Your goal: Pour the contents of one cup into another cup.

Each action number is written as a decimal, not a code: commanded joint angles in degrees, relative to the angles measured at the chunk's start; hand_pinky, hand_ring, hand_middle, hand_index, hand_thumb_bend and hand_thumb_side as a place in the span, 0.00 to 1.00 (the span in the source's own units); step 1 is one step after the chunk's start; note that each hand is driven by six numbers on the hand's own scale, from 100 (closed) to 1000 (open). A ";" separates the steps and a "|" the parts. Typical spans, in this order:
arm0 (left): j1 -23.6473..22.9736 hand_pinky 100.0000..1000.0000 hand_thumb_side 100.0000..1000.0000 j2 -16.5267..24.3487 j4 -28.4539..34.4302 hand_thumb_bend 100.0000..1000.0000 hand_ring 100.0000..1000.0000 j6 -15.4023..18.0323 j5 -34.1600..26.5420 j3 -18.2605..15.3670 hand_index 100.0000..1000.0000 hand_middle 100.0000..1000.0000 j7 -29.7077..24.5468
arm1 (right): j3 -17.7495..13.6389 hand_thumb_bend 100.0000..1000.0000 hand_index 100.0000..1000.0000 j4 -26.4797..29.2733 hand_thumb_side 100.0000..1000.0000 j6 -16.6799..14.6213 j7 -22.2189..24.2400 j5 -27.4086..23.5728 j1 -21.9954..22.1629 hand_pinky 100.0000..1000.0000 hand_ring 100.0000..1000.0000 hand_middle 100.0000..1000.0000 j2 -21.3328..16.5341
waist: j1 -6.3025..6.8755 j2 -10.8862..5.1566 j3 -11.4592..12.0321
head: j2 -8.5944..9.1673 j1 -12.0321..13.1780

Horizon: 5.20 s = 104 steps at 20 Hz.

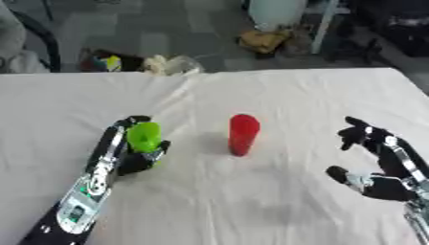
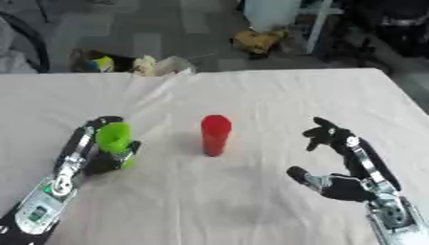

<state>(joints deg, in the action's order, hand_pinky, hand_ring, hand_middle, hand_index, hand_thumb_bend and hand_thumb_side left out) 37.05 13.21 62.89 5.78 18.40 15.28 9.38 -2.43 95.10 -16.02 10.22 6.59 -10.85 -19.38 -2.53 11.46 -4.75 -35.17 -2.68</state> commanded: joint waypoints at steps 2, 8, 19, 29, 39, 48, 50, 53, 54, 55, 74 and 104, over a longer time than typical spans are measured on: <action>-0.87 0.34 0.14 0.35 3.29 0.00 0.07 -0.74 -2.68 -0.30 0.76 0.24 0.87 | -0.31 0.62 0.68 0.32 0.28 -0.12 0.13 -0.39 -0.65 0.77 1.00 0.42 -0.77 | 0.07 -0.72 0.30 | 0.09 -0.27; -3.64 0.35 0.14 2.92 12.88 0.00 0.07 -2.44 -5.22 -1.14 0.76 0.24 2.42 | -0.13 0.62 0.68 -1.02 0.28 -0.14 -0.03 -0.45 -1.10 0.77 1.00 0.42 -1.67 | 0.07 -0.94 1.24 | 0.14 -0.84; -8.12 0.36 0.13 8.34 29.47 0.00 0.09 -4.85 -7.87 -0.93 0.76 0.25 1.10 | 3.44 0.64 0.69 -8.42 0.28 -1.72 0.64 -0.22 -6.04 0.76 1.00 0.41 -5.99 | 0.49 -1.76 3.90 | -0.14 -2.72; -8.86 0.36 0.14 7.76 33.58 0.00 0.10 -5.79 -9.35 0.27 0.76 0.26 -1.11 | 6.52 0.66 0.70 -19.91 0.30 -3.84 -0.34 1.46 -13.71 0.77 1.00 0.43 -7.22 | 1.10 -2.59 5.85 | -0.10 -4.51; -8.49 0.37 0.15 6.57 35.02 0.00 0.11 -5.95 -10.03 1.16 0.77 0.26 -2.40 | 7.61 0.68 0.70 -29.46 0.31 -5.41 -3.22 5.37 -18.93 0.78 1.00 0.43 -6.76 | 1.71 -2.65 7.82 | 0.07 -5.87; -8.00 0.38 0.15 5.68 35.83 0.00 0.11 -6.01 -10.34 1.74 0.77 0.27 -3.32 | 8.37 0.69 0.71 -35.42 0.32 -6.51 -4.40 8.36 -22.83 0.78 1.00 0.42 -5.18 | 2.21 -2.31 9.73 | 0.67 -7.55; -7.88 0.38 0.15 5.50 35.87 0.00 0.11 -6.01 -10.40 1.84 0.77 0.27 -3.48 | 8.62 0.69 0.71 -36.70 0.32 -6.89 -4.16 9.18 -23.58 0.78 1.00 0.42 -4.65 | 2.21 -2.22 10.05 | 0.77 -7.85; -7.78 0.38 0.15 5.34 35.87 0.00 0.11 -5.94 -10.43 2.03 0.77 0.27 -3.77 | 8.88 0.69 0.71 -38.72 0.31 -7.35 -3.78 10.32 -24.67 0.78 1.00 0.42 -3.81 | 2.24 -2.16 10.33 | 0.80 -8.15; -7.77 0.38 0.15 5.28 35.84 0.00 0.11 -5.93 -10.43 2.06 0.77 0.27 -3.83 | 8.95 0.69 0.71 -39.42 0.32 -7.52 -3.67 10.64 -25.09 0.78 1.00 0.42 -3.49 | 2.26 -2.14 10.39 | 0.80 -8.27; -7.74 0.38 0.15 5.23 35.81 0.00 0.11 -5.93 -10.42 2.07 0.77 0.27 -3.86 | 8.97 0.69 0.71 -39.97 0.32 -7.72 -3.62 10.88 -25.42 0.78 1.00 0.42 -3.26 | 2.27 -2.11 10.44 | 0.82 -8.37; -6.97 0.39 0.15 4.84 36.03 0.00 0.11 -5.89 -10.50 2.72 0.77 0.27 -4.73 | 9.77 0.73 0.73 -43.72 0.37 -10.39 -1.52 13.77 -29.09 0.81 1.00 0.44 -1.06 | 2.39 -1.86 12.00 | 1.70 -9.63; -6.45 0.39 0.16 4.98 36.66 0.00 0.11 -6.00 -10.70 2.48 0.77 0.27 -4.51 | 10.02 0.03 0.39 -41.93 0.07 -10.24 -2.13 12.94 -29.83 0.63 0.81 0.07 -0.11 | 2.31 -1.19 11.89 | 3.27 -10.47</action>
<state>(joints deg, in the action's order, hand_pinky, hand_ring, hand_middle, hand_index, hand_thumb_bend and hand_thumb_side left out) 29.71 17.16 98.28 -0.19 7.99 18.44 4.62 7.80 51.86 -26.54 8.47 20.43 -40.19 -18.05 -0.27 10.96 7.13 -32.59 -13.06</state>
